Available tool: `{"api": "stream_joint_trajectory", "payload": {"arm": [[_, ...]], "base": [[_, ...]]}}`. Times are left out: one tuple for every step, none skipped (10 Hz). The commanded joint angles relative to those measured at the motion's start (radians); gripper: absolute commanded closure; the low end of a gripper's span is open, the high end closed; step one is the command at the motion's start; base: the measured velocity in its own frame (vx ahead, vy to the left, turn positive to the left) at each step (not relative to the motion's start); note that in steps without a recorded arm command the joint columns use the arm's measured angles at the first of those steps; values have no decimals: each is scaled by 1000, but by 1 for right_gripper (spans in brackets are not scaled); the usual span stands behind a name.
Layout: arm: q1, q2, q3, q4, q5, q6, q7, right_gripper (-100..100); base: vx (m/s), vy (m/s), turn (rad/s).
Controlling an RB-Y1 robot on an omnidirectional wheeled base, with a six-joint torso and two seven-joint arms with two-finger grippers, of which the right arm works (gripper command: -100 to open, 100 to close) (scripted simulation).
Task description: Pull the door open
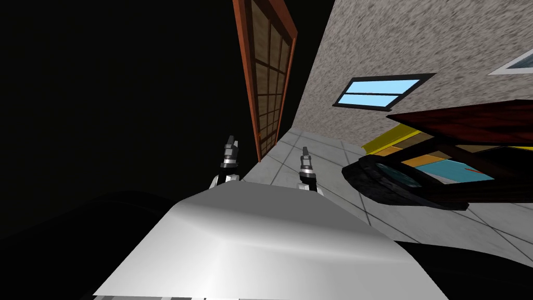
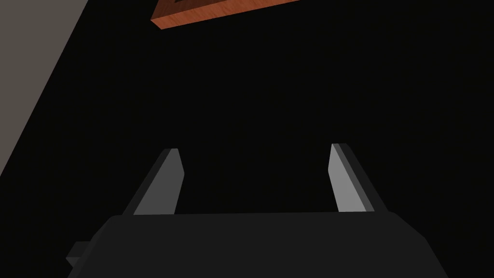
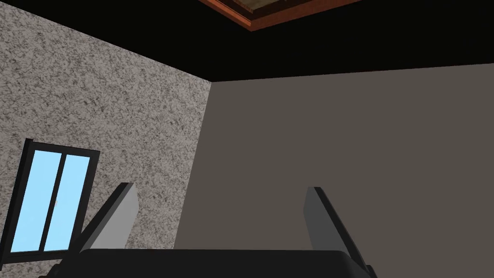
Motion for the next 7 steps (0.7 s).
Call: {"api": "stream_joint_trajectory", "payload": {"arm": [[-8,-6,12,40,21,-16,38,-100],[-13,-8,17,57,29,-22,52,-100],[-18,-9,22,75,37,-28,67,-100],[-24,-10,27,93,46,-34,83,-100],[-29,-11,32,112,55,-41,98,-100],[-35,-12,37,131,64,-47,114,-100],[-40,-13,42,150,73,-53,130,-100]], "base": [[137,-57,49],[135,-52,35],[102,-52,26],[97,-45,29],[91,-40,32],[95,-48,32],[89,-42,32]]}}
